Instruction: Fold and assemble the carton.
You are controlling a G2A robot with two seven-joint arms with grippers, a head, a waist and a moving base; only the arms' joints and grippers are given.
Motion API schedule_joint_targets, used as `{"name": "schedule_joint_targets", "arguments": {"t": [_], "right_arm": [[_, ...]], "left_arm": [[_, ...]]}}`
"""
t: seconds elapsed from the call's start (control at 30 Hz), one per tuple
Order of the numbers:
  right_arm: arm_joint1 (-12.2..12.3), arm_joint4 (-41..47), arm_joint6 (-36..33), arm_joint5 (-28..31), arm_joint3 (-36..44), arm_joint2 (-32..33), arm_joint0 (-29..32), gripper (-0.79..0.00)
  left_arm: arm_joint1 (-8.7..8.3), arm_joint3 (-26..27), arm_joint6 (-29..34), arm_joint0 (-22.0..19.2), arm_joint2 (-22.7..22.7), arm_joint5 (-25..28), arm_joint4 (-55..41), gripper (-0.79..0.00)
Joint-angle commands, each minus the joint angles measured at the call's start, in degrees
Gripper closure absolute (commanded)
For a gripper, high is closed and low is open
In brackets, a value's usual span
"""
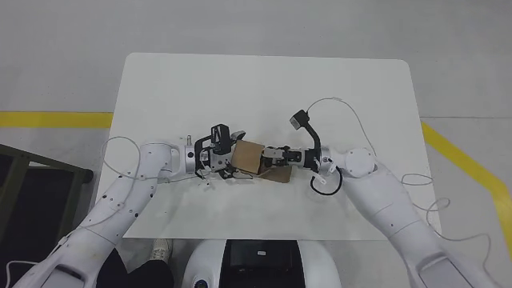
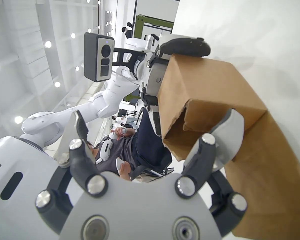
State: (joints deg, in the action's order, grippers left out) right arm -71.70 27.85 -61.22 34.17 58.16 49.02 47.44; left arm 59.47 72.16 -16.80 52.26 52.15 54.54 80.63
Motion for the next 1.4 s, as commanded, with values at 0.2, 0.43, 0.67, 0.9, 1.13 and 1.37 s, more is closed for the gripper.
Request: {"name": "schedule_joint_targets", "arguments": {"t": [0.2,0.43,0.67,0.9,1.13,1.37], "right_arm": [[-0.95,1.35,-0.02,0.00,-1.26,-0.95,-0.59,-0.785],[-2.21,3.63,-0.17,0.42,-3.33,-2.21,-1.35,-0.785],[-3.33,5.75,-0.70,1.29,-5.60,-2.87,-2.11,-0.785],[-2.80,4.85,-3.69,1.48,-6.93,-0.71,-3.34,-0.785],[0.04,-0.68,-3.49,0.74,-4.55,5.51,-2.57,-0.785],[2.97,-5.48,-5.42,-6.19,4.22,10.81,2.16,-0.785]], "left_arm": [[0.07,0.04,0.05,0.04,0.29,0.24,0.08,-0.785],[0.17,-0.04,0.15,0.04,0.41,0.49,0.04,-0.785],[0.28,-0.29,0.39,0.12,0.42,0.71,0.01,-0.785],[0.31,-0.28,0.51,0.25,0.76,0.61,0.10,-0.785],[0.26,-0.03,0.54,0.59,1.19,0.62,0.16,-0.785],[0.25,0.04,0.75,0.85,1.52,0.72,0.07,-0.785]]}}
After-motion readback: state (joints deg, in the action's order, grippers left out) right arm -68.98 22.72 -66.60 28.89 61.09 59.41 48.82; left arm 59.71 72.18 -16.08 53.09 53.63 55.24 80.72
